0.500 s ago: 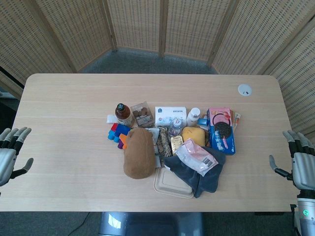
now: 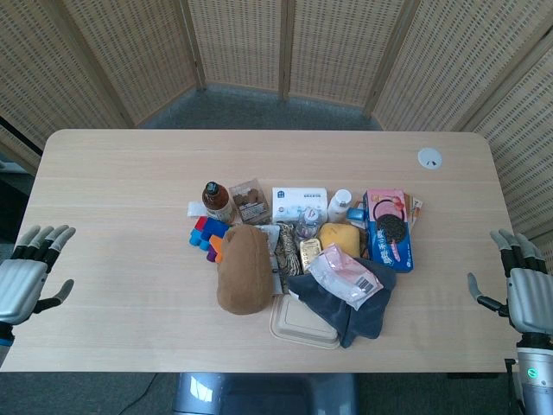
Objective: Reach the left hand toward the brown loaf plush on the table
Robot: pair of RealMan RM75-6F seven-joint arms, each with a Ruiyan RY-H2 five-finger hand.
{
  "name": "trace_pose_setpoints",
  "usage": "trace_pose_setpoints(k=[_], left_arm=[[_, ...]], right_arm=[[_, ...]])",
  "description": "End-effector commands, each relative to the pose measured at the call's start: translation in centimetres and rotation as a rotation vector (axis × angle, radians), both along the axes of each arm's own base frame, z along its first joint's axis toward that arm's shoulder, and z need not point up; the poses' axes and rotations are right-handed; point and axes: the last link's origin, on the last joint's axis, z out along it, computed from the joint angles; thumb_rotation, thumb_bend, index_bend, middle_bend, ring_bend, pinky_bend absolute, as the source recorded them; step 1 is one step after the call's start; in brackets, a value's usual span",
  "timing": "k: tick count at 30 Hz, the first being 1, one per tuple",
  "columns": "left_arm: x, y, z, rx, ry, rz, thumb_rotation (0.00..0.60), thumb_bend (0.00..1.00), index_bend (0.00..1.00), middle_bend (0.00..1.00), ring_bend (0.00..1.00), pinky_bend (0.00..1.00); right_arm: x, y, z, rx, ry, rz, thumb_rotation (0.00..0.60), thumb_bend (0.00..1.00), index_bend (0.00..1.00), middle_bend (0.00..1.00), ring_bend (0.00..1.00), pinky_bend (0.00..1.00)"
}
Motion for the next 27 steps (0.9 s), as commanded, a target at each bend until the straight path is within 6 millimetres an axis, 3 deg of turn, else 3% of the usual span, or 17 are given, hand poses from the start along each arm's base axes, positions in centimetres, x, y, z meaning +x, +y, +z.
trace_pose_setpoints(k=[1,13,17,27], left_arm=[[0.9,0.9,-1.0,-0.057,0.034,-0.065,0.6,0.36,0.0,0.0,0.0,0.0],[5.4,5.7,-6.4,-0.202,0.232,-0.444,0.6,0.02,0.0,0.0,0.0,0.0],[7.3,7.6,-8.5,-0.219,0.245,-0.563,0.6,0.0,0.0,0.0,0.0,0.0],[11.6,11.4,-13.7,-0.284,0.199,-0.668,0.6,0.0,0.0,0.0,0.0,0.0]], right_arm=[[0.0,0.0,0.1,-0.002,0.003,-0.001,0.335,0.41,0.0,0.0,0.0,0.0],[-0.1,0.8,1.2,-0.028,0.019,-0.02,0.335,0.41,0.0,0.0,0.0,0.0],[-0.3,1.3,1.7,-0.041,0.029,-0.036,0.339,0.41,0.0,0.0,0.0,0.0],[-0.7,2.2,2.8,-0.071,0.045,-0.068,0.335,0.41,0.0,0.0,0.0,0.0]])
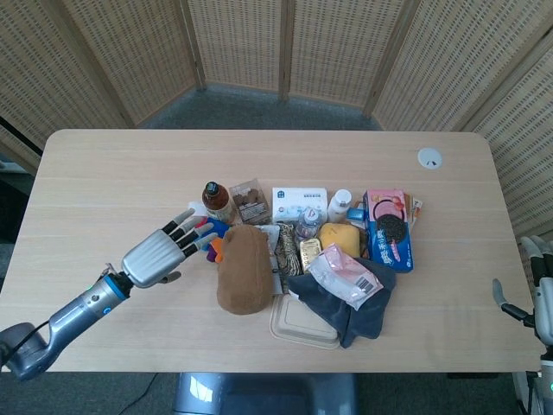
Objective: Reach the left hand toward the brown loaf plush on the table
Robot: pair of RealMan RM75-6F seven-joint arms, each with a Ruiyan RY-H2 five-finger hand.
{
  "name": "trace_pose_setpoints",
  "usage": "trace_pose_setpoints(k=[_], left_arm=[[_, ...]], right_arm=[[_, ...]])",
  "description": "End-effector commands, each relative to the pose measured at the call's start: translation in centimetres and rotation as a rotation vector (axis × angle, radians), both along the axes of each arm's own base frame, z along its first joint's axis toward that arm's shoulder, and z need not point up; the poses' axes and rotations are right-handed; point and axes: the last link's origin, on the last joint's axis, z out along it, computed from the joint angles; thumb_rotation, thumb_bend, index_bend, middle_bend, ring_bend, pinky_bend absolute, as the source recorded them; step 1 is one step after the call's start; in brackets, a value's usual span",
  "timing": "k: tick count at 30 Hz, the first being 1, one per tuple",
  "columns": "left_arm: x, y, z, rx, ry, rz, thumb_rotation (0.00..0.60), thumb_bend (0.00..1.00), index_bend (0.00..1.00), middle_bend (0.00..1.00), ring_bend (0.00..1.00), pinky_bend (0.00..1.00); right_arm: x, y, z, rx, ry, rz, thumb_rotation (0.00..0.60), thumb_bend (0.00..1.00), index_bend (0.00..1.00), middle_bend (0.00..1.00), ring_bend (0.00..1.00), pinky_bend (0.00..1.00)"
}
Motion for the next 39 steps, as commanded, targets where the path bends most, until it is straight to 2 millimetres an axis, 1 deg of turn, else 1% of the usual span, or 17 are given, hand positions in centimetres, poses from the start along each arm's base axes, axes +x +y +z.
trace_pose_setpoints(k=[1,8,12,15,16,17,18,19,20,21,22,23,25,27,34,37,39], left_arm=[[1.7,1.4,-2.0,-0.035,0.001,-0.019,0.6,0.0,0.0,0.0,0.0,0.0],[4.2,3.8,-6.1,-0.129,0.043,0.001,0.597,0.0,0.0,0.0,0.0,0.0],[5.0,4.4,-7.5,-0.167,0.082,0.008,0.595,0.0,0.0,0.0,0.0,0.0],[5.6,4.3,-7.9,-0.198,0.019,0.039,0.599,0.0,0.01,0.0,0.0,0.0],[5.6,4.2,-8.0,-0.205,0.003,0.046,0.6,0.0,0.04,0.0,0.06,0.03],[5.6,4.2,-8.0,-0.205,-0.014,0.046,0.6,0.0,0.08,0.0,0.11,0.06],[5.5,4.2,-7.9,-0.201,-0.022,0.042,0.6,0.0,0.16,0.02,0.2,0.14],[5.3,4.1,-7.9,-0.197,-0.029,0.039,0.6,0.0,0.26,0.07,0.3,0.25],[5.2,4.1,-7.8,-0.192,-0.04,0.035,0.6,0.01,0.31,0.12,0.35,0.3],[5.0,4.1,-7.7,-0.188,-0.049,0.034,0.6,0.03,0.37,0.2,0.41,0.37],[4.9,4.1,-7.6,-0.185,-0.056,0.035,0.6,0.07,0.41,0.28,0.48,0.42],[4.8,4.1,-7.4,-0.181,-0.065,0.037,0.6,0.11,0.42,0.32,0.51,0.45],[4.7,4.1,-7.1,-0.173,-0.089,0.041,0.6,0.15,0.42,0.37,0.54,0.47],[4.6,4.1,-6.6,-0.166,-0.122,0.051,0.6,0.16,0.42,0.38,0.55,0.49],[4.1,4.1,-4.8,-0.142,-0.223,0.09,0.6,0.16,0.46,0.41,0.57,0.51],[4.2,4.1,-3.7,-0.133,-0.298,0.111,0.6,0.17,0.47,0.41,0.57,0.51],[4.4,4.0,-2.5,-0.12,-0.357,0.116,0.6,0.17,0.46,0.4,0.57,0.51]], right_arm=[[-0.1,0.1,0.2,-0.007,0.002,-0.007,0.336,0.41,0.0,0.0,0.0,0.0],[-0.4,0.8,0.9,-0.022,0.004,-0.03,0.336,0.41,0.0,0.0,0.0,0.0],[-0.4,1.2,1.0,-0.029,0.0,-0.032,0.336,0.41,0.0,0.0,0.0,0.0],[-0.4,1.3,0.9,-0.029,-0.002,-0.035,0.334,0.42,0.0,0.0,0.0,0.0],[-0.4,1.3,0.9,-0.028,-0.002,-0.036,0.334,0.42,0.0,0.0,0.0,0.0],[-0.4,1.3,0.9,-0.028,-0.002,-0.037,0.334,0.42,0.0,0.0,0.0,0.0],[-0.4,1.3,0.9,-0.027,-0.002,-0.036,0.335,0.42,0.0,0.0,0.0,0.0],[-0.4,1.3,0.9,-0.026,-0.002,-0.035,0.336,0.41,0.0,0.0,0.0,0.0],[-0.4,1.2,0.9,-0.026,-0.003,-0.033,0.336,0.42,0.0,0.0,0.0,0.0],[-0.3,1.1,0.9,-0.025,-0.003,-0.03,0.335,0.41,0.0,0.0,0.0,0.0],[-0.3,1.1,0.9,-0.024,-0.002,-0.028,0.335,0.41,0.0,0.0,0.0,0.0],[-0.2,1.0,0.8,-0.022,-0.002,-0.025,0.335,0.41,0.0,0.0,0.0,0.0],[-0.1,0.8,0.7,-0.02,-0.004,-0.019,0.333,0.42,0.0,0.0,0.0,0.0],[0.0,0.7,0.6,-0.017,-0.006,-0.015,0.334,0.41,0.0,0.0,0.0,0.0],[0.0,0.6,0.3,-0.012,-0.01,-0.014,0.338,0.41,0.0,0.0,0.0,0.0],[0.1,0.5,0.4,-0.013,-0.008,-0.009,0.336,0.41,0.0,0.0,0.0,0.0],[0.2,0.6,0.4,-0.015,-0.009,-0.004,0.336,0.41,0.0,0.0,0.0,0.0]])
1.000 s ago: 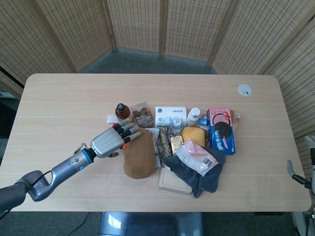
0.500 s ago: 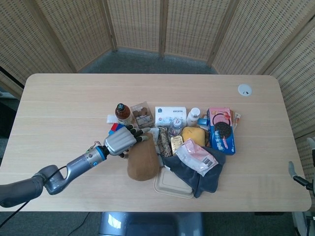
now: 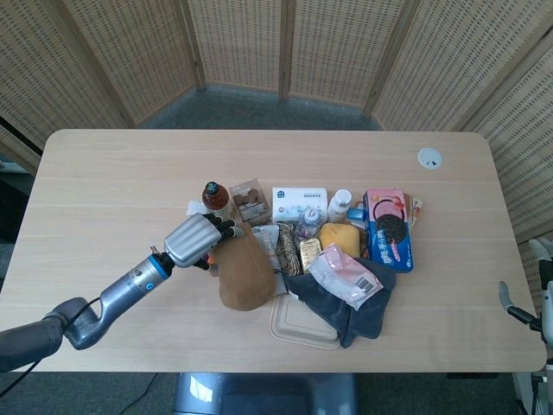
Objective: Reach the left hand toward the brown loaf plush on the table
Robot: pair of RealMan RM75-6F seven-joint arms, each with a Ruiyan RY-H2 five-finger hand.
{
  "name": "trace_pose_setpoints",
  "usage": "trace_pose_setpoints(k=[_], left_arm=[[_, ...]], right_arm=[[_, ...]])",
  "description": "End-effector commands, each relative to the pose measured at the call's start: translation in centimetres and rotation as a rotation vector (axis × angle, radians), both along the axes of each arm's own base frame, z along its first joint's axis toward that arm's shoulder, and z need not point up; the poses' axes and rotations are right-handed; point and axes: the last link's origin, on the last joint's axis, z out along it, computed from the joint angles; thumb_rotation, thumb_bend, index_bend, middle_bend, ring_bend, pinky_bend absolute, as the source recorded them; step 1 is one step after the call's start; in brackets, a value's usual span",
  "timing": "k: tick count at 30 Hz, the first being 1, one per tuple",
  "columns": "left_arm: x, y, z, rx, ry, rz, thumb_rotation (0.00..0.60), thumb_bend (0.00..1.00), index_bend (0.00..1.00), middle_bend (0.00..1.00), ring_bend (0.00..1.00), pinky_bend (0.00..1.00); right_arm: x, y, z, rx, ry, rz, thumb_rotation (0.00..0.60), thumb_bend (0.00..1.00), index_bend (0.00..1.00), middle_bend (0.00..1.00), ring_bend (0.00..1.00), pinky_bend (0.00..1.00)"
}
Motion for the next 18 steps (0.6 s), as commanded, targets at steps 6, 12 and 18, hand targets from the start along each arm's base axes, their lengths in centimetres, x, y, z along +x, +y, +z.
trace_pose_setpoints(k=[6,12,18], left_arm=[[1.1,-0.2,5.7,0.108,-0.22,0.021,0.6,0.17,0.44,0.39,0.57,0.5],[2.6,-0.2,10.1,0.245,-0.393,0.001,0.6,0.17,0.44,0.4,0.57,0.5],[4.1,-0.2,12.6,0.345,-0.53,-0.025,0.6,0.17,0.42,0.39,0.57,0.49]], right_arm=[[-0.1,0.0,-0.1,0.004,-0.011,0.01,0.334,0.41,0.0,0.0,0.0,0.0],[-0.5,-0.1,-0.9,0.019,-0.033,0.019,0.335,0.41,0.0,0.0,0.0,0.0],[-1.1,-0.2,-1.4,0.027,-0.051,0.017,0.335,0.41,0.0,0.0,0.0,0.0]])
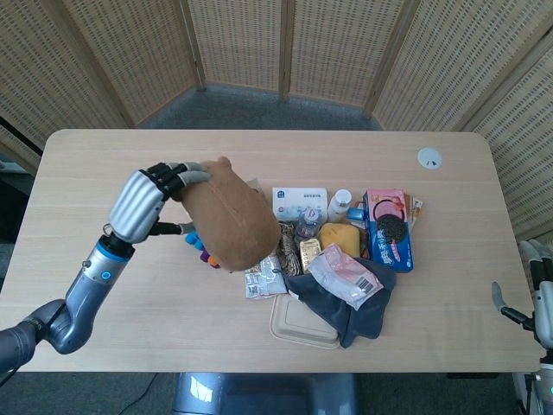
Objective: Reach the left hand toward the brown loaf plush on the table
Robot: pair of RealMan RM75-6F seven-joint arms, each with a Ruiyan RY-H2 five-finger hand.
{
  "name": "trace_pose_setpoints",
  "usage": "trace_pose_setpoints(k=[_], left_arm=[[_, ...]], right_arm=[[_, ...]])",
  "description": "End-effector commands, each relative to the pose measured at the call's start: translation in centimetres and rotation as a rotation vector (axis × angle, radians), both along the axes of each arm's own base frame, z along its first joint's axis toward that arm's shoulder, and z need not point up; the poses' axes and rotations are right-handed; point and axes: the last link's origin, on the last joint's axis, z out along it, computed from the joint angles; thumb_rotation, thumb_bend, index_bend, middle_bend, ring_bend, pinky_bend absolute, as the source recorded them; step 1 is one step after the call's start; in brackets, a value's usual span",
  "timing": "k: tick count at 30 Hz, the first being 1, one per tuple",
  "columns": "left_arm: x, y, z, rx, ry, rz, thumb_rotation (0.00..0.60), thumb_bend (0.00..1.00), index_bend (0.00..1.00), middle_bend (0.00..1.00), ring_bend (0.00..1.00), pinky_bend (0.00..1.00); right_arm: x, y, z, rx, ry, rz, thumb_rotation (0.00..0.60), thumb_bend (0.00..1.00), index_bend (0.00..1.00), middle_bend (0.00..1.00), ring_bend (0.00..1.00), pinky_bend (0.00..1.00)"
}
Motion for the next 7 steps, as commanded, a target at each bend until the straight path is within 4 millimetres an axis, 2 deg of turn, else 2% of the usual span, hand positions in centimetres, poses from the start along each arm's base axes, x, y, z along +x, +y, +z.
trace_pose_setpoints(k=[1,7], left_arm=[[0.64,-0.03,1.28,0.043,-0.062,0.001,0.6,0.17,0.42,0.39,0.57,0.49],[1.38,-0.08,1.67,0.063,-0.076,-0.015,0.6,0.17,0.42,0.38,0.56,0.48]], right_arm=[[-0.17,-0.06,-0.17,0.001,-0.007,0.001,0.338,0.41,0.0,0.0,0.0,0.0],[-0.48,-0.06,-0.27,0.0,-0.011,-0.001,0.336,0.41,0.0,0.0,0.0,0.0]])
